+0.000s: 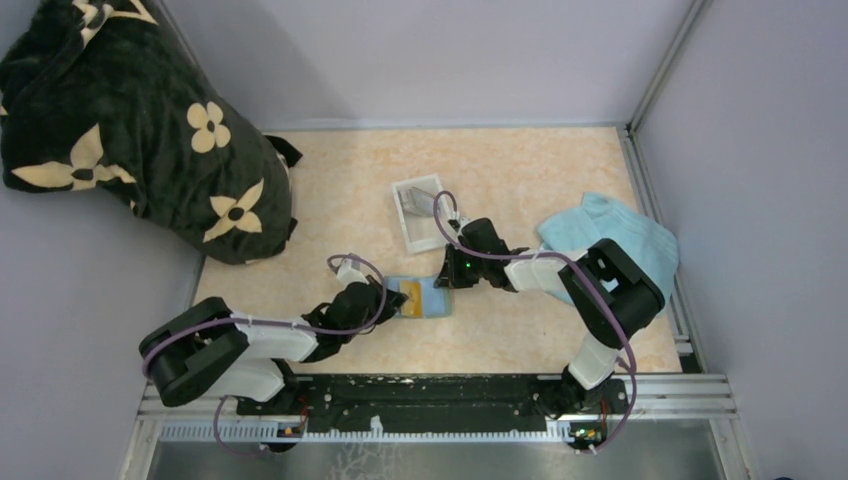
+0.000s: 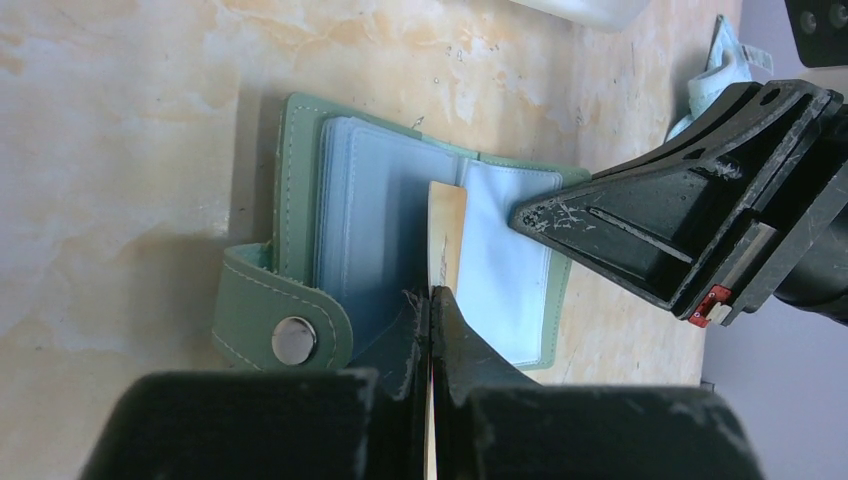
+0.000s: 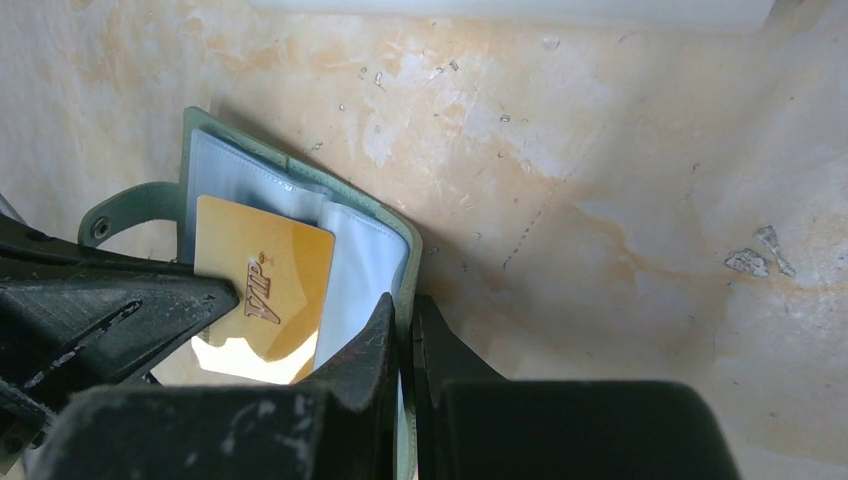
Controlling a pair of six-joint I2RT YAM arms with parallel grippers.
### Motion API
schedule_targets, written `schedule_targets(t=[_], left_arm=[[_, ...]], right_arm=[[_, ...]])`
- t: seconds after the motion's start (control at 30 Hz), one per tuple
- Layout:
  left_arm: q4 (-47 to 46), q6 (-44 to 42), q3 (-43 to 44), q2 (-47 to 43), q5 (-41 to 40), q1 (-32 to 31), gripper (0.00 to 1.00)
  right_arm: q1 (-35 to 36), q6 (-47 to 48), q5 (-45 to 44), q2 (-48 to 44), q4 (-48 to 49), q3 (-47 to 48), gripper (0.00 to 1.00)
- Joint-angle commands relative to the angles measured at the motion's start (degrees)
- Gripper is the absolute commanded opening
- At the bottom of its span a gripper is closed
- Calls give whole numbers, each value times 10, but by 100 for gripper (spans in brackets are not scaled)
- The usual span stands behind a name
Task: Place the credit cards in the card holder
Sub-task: Insert the credit card into the card holder.
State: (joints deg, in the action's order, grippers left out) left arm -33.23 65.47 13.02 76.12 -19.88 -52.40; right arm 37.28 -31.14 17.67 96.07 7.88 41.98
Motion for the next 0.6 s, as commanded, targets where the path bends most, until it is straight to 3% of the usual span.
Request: schedule_targets(t=[0.0,0.57], left_arm=[[-28,14,-27,29,-21,1,0],[-100,15,-17,111,-3,2,0]], right_arm=[[8,14,-15,6,-79,-29,0],[10,8,-24,8,-81,-41,0]])
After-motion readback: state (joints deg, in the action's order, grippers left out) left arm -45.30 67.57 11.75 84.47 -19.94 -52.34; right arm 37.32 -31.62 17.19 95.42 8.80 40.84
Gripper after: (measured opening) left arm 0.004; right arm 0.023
